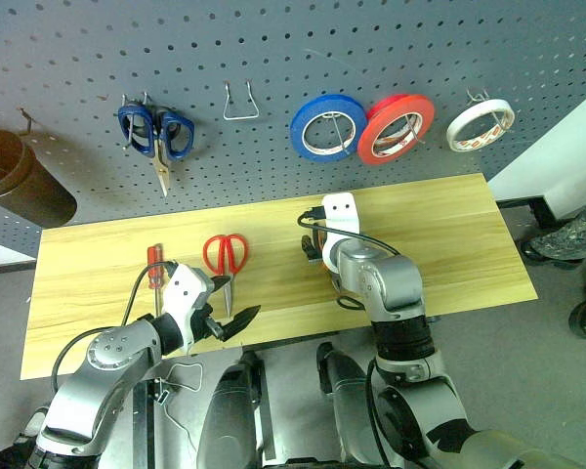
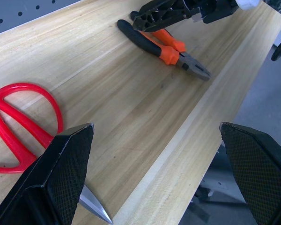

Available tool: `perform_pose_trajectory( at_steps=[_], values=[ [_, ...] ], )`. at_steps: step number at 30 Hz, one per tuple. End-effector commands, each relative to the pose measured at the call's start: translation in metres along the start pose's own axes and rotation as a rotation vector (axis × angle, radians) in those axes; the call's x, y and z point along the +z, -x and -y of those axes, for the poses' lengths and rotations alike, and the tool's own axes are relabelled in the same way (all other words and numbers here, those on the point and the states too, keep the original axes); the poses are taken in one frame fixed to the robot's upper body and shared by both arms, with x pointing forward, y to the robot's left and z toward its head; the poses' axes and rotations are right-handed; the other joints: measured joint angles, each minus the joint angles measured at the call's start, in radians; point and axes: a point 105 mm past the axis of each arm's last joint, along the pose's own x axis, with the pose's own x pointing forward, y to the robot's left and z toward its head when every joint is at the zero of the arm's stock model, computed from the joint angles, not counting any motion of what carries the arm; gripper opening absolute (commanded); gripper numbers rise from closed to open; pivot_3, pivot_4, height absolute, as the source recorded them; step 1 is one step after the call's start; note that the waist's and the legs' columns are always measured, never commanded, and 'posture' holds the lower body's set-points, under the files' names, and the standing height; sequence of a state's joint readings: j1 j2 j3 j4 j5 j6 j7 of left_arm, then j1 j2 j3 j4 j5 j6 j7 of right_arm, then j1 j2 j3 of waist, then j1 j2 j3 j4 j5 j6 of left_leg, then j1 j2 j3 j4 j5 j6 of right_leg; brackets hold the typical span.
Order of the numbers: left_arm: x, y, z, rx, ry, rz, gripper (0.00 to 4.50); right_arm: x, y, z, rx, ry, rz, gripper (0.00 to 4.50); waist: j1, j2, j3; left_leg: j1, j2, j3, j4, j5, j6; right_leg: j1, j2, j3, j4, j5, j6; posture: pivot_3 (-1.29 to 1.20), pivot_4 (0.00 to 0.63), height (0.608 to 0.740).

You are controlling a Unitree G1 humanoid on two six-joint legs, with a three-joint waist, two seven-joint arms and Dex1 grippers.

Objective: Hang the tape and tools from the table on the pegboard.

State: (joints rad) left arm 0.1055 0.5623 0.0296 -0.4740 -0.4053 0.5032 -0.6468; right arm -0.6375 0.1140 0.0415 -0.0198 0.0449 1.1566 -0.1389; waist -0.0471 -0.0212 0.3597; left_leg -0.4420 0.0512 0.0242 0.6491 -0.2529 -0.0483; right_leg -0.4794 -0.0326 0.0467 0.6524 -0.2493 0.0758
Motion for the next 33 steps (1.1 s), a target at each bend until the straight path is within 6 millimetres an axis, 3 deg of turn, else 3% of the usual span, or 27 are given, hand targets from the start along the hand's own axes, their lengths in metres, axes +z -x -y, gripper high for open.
perform_pose_trajectory(
  at_steps=[1,13,33],
  values=[
    [0.005,0.002,0.005,-0.011,-0.010,0.015,4.50,0.003,0.003,-0.004,0.003,-0.001,0.010,4.48,0.000,0.000,0.000,0.000,0.000,0.000,0.000,0.000,0.000,0.000,0.000,0.000,0.000,0.000,0.000,-0.01,0.419,0.712],
    [0.003,0.002,0.008,-0.016,-0.003,0.011,4.50,-0.007,0.008,-0.014,0.075,0.033,-0.066,4.48,-0.001,0.001,0.002,0.000,0.000,0.000,0.000,0.000,0.000,0.000,0.000,0.000,0.000,0.000,0.000,-0.02,0.420,0.712],
    [0.005,0.011,0.013,-0.008,0.002,0.003,4.50,-0.023,-0.005,-0.004,0.047,0.058,-0.115,4.48,-0.003,0.002,0.014,0.000,0.000,0.000,0.000,0.000,0.000,0.000,0.000,0.000,-0.001,0.000,0.000,-0.01,0.455,0.712]
  ],
)
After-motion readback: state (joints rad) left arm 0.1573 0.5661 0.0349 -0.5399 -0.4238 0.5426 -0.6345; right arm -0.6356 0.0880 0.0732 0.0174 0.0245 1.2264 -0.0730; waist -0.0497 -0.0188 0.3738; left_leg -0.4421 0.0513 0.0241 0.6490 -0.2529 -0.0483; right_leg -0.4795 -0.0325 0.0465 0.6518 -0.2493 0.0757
